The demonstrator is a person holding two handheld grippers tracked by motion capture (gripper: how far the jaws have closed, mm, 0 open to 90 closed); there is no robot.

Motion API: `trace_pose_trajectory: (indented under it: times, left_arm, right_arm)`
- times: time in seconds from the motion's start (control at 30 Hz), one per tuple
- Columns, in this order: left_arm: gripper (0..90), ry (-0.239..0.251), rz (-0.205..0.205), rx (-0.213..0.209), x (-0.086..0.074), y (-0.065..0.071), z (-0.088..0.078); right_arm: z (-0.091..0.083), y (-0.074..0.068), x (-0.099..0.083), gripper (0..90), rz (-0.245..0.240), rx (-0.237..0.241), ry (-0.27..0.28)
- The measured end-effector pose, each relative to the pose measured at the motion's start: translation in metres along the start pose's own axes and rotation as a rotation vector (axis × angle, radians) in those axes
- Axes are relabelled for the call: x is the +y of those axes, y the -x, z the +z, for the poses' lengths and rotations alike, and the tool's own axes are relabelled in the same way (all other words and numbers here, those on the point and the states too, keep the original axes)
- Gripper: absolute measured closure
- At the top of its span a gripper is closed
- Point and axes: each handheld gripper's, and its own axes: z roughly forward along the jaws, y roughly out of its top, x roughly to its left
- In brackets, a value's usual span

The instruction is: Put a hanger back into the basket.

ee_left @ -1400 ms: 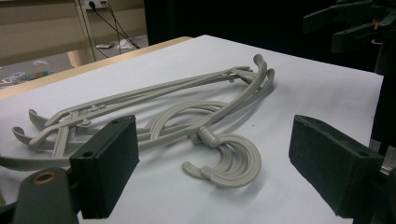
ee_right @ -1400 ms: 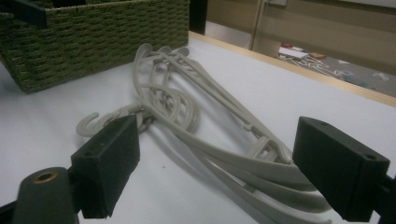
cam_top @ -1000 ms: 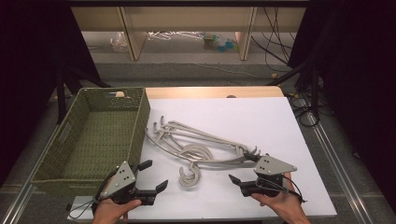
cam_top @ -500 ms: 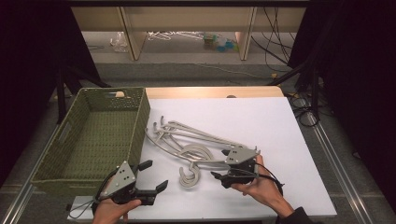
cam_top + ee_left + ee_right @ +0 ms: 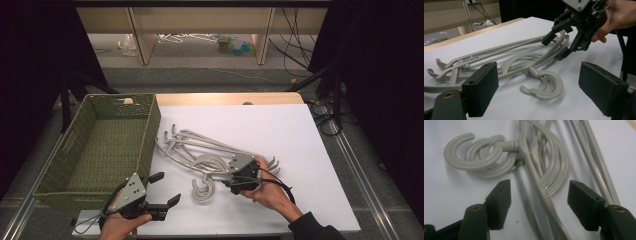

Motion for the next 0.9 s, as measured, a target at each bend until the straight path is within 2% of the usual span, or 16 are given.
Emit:
trace_pose_trajectory:
  times: [0.13,0.17,0.2,0.23,0.27,0.37,0.4,0.47,0.53,0.57,0.6,0.63,0.77,0.8,0.83,0.9]
  left_arm:
    - [16.1,-0.009,0.000,0.004,0.000,0.001,0.000]
    - [16.1,-0.012,0.016,0.002,0.001,0.000,0.000]
    - [16.1,-0.012,-0.001,0.005,0.000,0.001,0.000]
    - [16.1,-0.014,0.020,-0.002,0.001,0.000,0.000]
    - [16.1,-0.014,0.024,-0.001,0.001,0.000,0.000]
    - [16.1,-0.015,0.005,-0.002,0.000,0.001,0.001]
    - [16.1,-0.015,0.005,-0.005,0.000,0.001,0.001]
    - [16.1,-0.016,0.006,-0.005,0.000,0.001,0.001]
    - [16.1,-0.017,0.017,-0.006,0.001,0.001,0.001]
    - [16.1,-0.016,0.015,-0.007,0.001,0.001,0.001]
    - [16.1,-0.016,0.015,-0.007,0.001,0.001,0.001]
    - [16.1,-0.014,0.001,-0.007,0.000,0.001,0.001]
    - [16.1,-0.014,0.001,-0.008,0.000,0.001,0.001]
    - [16.2,-0.015,0.010,-0.010,0.001,0.000,0.001]
    - [16.2,-0.014,0.025,-0.013,0.001,-0.001,0.001]
    - [16.2,-0.014,0.025,-0.012,0.001,-0.001,0.001]
  right_arm:
    - [0.009,0.000,0.003,45.9,-0.042,0.007,-0.046]
    - [0.010,0.001,0.004,47.8,-0.047,0.012,-0.051]
    - [0.012,0.001,0.004,50.6,-0.063,0.011,-0.058]
    - [0.014,0.001,0.004,51.6,-0.077,0.003,-0.088]
    - [0.016,0.001,0.004,53.8,-0.088,-0.007,-0.113]
    - [0.018,0.002,0.004,58.5,-0.106,-0.013,-0.127]
    - [0.020,0.003,0.005,62.1,-0.116,-0.027,-0.139]
    - [0.021,0.004,0.005,64.5,-0.129,-0.024,-0.151]
    - [0.021,0.004,0.005,66.2,-0.138,-0.034,-0.148]
    - [0.020,0.008,0.006,69.0,-0.195,-0.026,-0.167]
    - [0.020,0.008,0.006,69.0,-0.195,-0.026,-0.167]
    - [0.018,0.007,0.007,74.4,-0.219,-0.036,-0.169]
    - [0.017,0.006,0.007,76.0,-0.226,-0.024,-0.166]
    - [0.016,0.005,0.008,77.4,-0.256,-0.023,-0.170]
    - [0.015,0.005,0.008,77.9,-0.265,-0.013,-0.168]
    - [0.014,0.004,0.009,78.5,-0.271,-0.016,-0.168]
